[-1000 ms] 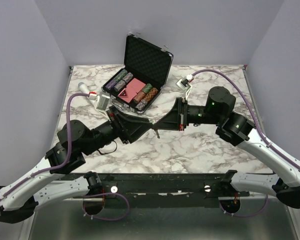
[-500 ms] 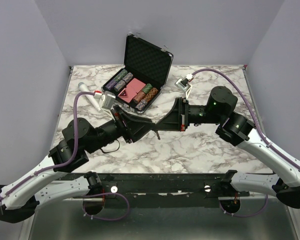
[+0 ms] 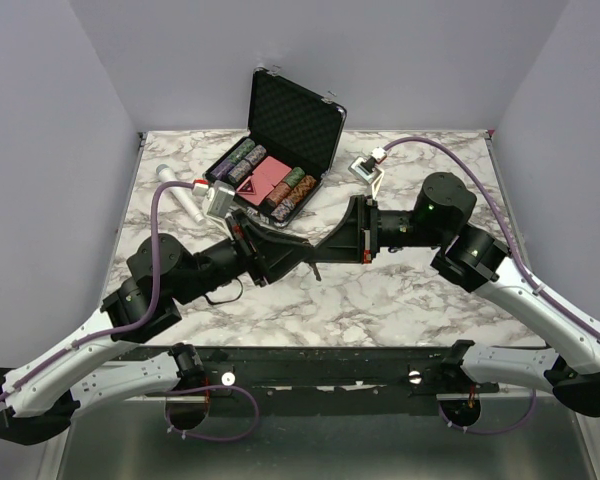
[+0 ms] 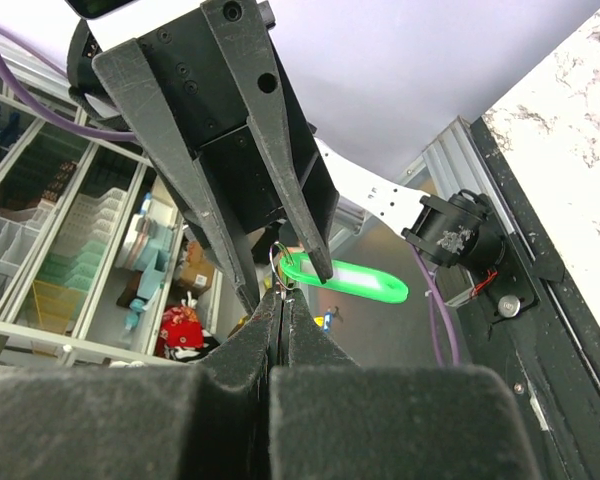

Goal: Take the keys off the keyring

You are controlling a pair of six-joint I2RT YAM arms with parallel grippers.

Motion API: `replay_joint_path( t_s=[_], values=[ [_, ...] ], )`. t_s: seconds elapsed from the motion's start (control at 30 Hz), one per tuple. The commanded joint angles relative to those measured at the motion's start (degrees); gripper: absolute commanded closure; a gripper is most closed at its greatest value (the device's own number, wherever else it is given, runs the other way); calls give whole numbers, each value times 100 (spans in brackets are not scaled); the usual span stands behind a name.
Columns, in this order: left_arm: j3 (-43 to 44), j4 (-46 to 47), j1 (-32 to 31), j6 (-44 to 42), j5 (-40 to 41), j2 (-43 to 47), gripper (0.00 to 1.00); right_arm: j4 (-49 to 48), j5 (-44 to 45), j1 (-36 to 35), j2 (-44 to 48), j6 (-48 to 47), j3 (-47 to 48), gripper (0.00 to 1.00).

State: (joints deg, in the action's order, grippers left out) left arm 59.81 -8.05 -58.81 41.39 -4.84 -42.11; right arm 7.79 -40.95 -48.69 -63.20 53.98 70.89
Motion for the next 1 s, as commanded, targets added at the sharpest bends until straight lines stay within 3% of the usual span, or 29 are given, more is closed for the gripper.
replay_joint_path(
  t_s=[0.0,0.23,0.63,0.97],
  values=[
    [118,146,45,-17,-140,53,65,-146,-185,-27,80,34,83,99],
    [206,102,36,10,-114,62,74,-146,-185,-53,71,25,126,99],
    [312,-3,36,89,-307,9,100,-120,-229,-106,36,-45,284,99],
    [338,-266,36,194,-1439,-61,100,968,-326,-115,-280,-888,1048,99]
  ],
)
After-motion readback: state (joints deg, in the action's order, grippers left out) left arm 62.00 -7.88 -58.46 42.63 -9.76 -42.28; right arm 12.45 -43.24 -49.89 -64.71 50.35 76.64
